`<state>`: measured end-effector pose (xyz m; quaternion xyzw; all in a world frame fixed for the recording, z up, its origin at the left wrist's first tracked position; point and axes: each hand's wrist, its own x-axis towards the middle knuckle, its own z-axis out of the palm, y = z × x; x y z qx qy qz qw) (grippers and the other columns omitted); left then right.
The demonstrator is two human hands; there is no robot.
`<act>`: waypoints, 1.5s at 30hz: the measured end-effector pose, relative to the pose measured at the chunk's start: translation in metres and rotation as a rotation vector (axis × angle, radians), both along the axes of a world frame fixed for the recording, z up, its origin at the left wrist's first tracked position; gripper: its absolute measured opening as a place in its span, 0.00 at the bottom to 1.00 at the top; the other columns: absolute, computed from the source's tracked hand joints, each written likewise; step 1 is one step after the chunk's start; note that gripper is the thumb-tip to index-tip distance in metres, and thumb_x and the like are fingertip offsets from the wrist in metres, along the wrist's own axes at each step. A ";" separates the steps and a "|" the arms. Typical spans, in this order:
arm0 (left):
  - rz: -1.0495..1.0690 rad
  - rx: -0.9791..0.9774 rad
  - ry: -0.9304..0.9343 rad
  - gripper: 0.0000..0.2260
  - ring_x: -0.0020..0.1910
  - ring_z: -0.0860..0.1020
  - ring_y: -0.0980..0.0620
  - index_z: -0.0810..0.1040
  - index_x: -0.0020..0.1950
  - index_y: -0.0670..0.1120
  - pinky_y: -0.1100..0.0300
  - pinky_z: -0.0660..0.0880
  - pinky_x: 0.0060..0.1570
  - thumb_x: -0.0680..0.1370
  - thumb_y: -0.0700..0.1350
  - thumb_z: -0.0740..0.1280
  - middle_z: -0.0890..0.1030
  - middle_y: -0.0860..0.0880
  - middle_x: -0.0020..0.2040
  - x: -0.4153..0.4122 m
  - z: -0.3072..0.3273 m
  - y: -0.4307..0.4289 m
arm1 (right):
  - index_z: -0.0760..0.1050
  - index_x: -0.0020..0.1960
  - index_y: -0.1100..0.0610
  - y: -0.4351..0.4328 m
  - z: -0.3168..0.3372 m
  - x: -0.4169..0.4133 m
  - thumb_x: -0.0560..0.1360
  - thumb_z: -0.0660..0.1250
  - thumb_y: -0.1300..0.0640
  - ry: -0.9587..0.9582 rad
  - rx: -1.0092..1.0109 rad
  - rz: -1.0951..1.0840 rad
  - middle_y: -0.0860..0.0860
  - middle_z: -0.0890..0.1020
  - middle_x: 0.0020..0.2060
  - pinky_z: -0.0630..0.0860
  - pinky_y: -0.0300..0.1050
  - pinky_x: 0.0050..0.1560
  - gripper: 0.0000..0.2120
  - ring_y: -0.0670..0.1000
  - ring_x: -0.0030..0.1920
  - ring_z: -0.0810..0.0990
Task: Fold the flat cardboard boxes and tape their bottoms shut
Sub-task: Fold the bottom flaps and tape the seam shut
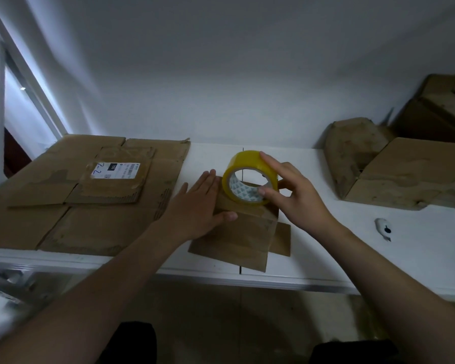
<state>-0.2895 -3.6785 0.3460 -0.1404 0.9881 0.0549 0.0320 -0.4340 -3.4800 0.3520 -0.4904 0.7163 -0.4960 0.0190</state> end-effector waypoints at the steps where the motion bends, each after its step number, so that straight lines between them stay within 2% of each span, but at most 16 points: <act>1: 0.017 0.000 -0.003 0.47 0.81 0.39 0.53 0.38 0.82 0.47 0.42 0.47 0.79 0.74 0.74 0.48 0.38 0.50 0.82 0.000 -0.001 0.000 | 0.67 0.77 0.43 -0.001 0.002 0.000 0.78 0.72 0.56 -0.023 -0.005 -0.015 0.47 0.77 0.57 0.77 0.36 0.54 0.30 0.48 0.58 0.77; 3: 0.044 -0.003 -0.004 0.47 0.81 0.39 0.53 0.38 0.82 0.48 0.41 0.49 0.79 0.73 0.75 0.46 0.38 0.51 0.82 0.001 -0.002 -0.002 | 0.69 0.74 0.40 -0.003 0.010 0.000 0.76 0.74 0.58 0.014 0.016 -0.054 0.46 0.78 0.56 0.75 0.32 0.51 0.30 0.47 0.55 0.78; 4: 0.049 -0.014 -0.005 0.47 0.81 0.39 0.53 0.38 0.82 0.48 0.40 0.50 0.79 0.72 0.75 0.45 0.38 0.51 0.82 0.002 -0.003 -0.002 | 0.70 0.73 0.39 -0.003 0.014 -0.001 0.76 0.74 0.58 0.076 0.043 -0.065 0.47 0.79 0.55 0.75 0.33 0.51 0.30 0.47 0.53 0.78; 7: 0.054 -0.054 -0.019 0.47 0.81 0.39 0.54 0.38 0.82 0.48 0.40 0.50 0.78 0.72 0.75 0.43 0.37 0.51 0.82 0.006 -0.005 -0.001 | 0.72 0.70 0.36 0.006 0.028 -0.007 0.75 0.72 0.61 0.195 0.122 -0.103 0.49 0.77 0.49 0.78 0.48 0.51 0.30 0.48 0.49 0.76; 10: 0.061 -0.071 -0.020 0.48 0.81 0.38 0.54 0.37 0.82 0.47 0.40 0.49 0.78 0.73 0.76 0.44 0.35 0.51 0.82 0.005 -0.007 -0.001 | 0.75 0.65 0.35 0.025 0.035 -0.023 0.73 0.72 0.62 0.227 0.143 -0.147 0.49 0.78 0.49 0.77 0.53 0.50 0.29 0.49 0.48 0.76; 15: 0.060 -0.132 -0.041 0.53 0.81 0.39 0.51 0.38 0.82 0.45 0.37 0.45 0.78 0.68 0.79 0.42 0.37 0.48 0.82 0.000 -0.005 0.005 | 0.76 0.70 0.47 0.036 0.022 -0.025 0.78 0.71 0.59 -0.045 0.019 0.017 0.49 0.81 0.56 0.79 0.45 0.57 0.22 0.50 0.56 0.79; 20: 0.040 -0.091 -0.057 0.58 0.81 0.37 0.49 0.37 0.82 0.44 0.37 0.42 0.78 0.65 0.82 0.48 0.36 0.46 0.82 -0.010 -0.001 0.018 | 0.72 0.72 0.43 0.034 0.013 -0.020 0.79 0.70 0.59 -0.151 -0.034 0.016 0.45 0.78 0.56 0.78 0.41 0.56 0.24 0.45 0.56 0.78; 22: -0.016 -0.120 -0.026 0.58 0.81 0.38 0.48 0.39 0.82 0.44 0.38 0.40 0.78 0.65 0.82 0.47 0.38 0.45 0.82 -0.017 -0.002 0.030 | 0.71 0.74 0.43 0.031 0.013 -0.019 0.80 0.69 0.58 -0.128 -0.009 0.024 0.45 0.78 0.56 0.76 0.38 0.54 0.24 0.45 0.56 0.77; 26: -0.050 -0.085 0.051 0.58 0.82 0.40 0.49 0.40 0.82 0.47 0.40 0.40 0.78 0.64 0.83 0.48 0.42 0.46 0.83 -0.027 -0.008 0.042 | 0.68 0.75 0.39 0.023 0.014 -0.018 0.81 0.67 0.56 -0.030 0.046 0.016 0.43 0.76 0.58 0.72 0.35 0.55 0.25 0.44 0.59 0.75; 29: -0.043 -0.066 0.066 0.59 0.82 0.42 0.49 0.40 0.82 0.48 0.42 0.42 0.79 0.63 0.84 0.47 0.42 0.47 0.83 -0.027 -0.013 0.036 | 0.66 0.75 0.37 0.022 0.014 -0.021 0.81 0.68 0.58 -0.020 0.070 0.060 0.43 0.75 0.60 0.76 0.43 0.59 0.28 0.46 0.60 0.75; 33: -0.046 -0.059 0.055 0.59 0.81 0.40 0.50 0.39 0.82 0.46 0.43 0.43 0.79 0.62 0.83 0.45 0.41 0.46 0.83 -0.025 -0.012 0.034 | 0.73 0.73 0.44 0.029 0.009 -0.027 0.77 0.71 0.63 -0.064 0.004 0.087 0.52 0.75 0.56 0.79 0.56 0.59 0.28 0.58 0.57 0.80; 35: -0.050 -0.064 0.050 0.58 0.81 0.40 0.50 0.40 0.82 0.45 0.44 0.42 0.79 0.63 0.82 0.45 0.41 0.46 0.83 -0.023 -0.010 0.035 | 0.75 0.71 0.43 0.034 0.013 -0.028 0.75 0.71 0.65 0.012 0.017 0.048 0.53 0.75 0.52 0.78 0.53 0.59 0.28 0.55 0.55 0.78; 38: -0.043 -0.076 0.037 0.57 0.81 0.39 0.51 0.39 0.82 0.44 0.47 0.40 0.79 0.65 0.81 0.46 0.39 0.46 0.83 -0.023 -0.011 0.034 | 0.77 0.67 0.40 0.048 0.025 -0.035 0.72 0.69 0.66 0.107 0.079 0.023 0.53 0.75 0.49 0.75 0.44 0.54 0.30 0.51 0.52 0.75; 42: -0.030 -0.103 0.035 0.58 0.81 0.39 0.50 0.40 0.82 0.43 0.46 0.40 0.79 0.65 0.81 0.44 0.39 0.45 0.83 -0.022 -0.011 0.037 | 0.77 0.66 0.39 0.059 0.031 -0.041 0.72 0.69 0.70 0.107 0.145 0.025 0.53 0.73 0.48 0.76 0.48 0.51 0.32 0.52 0.51 0.74; 45: 0.022 -0.106 0.044 0.58 0.81 0.39 0.46 0.41 0.82 0.44 0.43 0.40 0.79 0.65 0.82 0.46 0.40 0.43 0.83 -0.025 -0.012 0.046 | 0.77 0.67 0.41 0.054 0.028 -0.037 0.73 0.67 0.71 0.088 0.146 0.034 0.52 0.72 0.49 0.74 0.43 0.52 0.32 0.52 0.52 0.74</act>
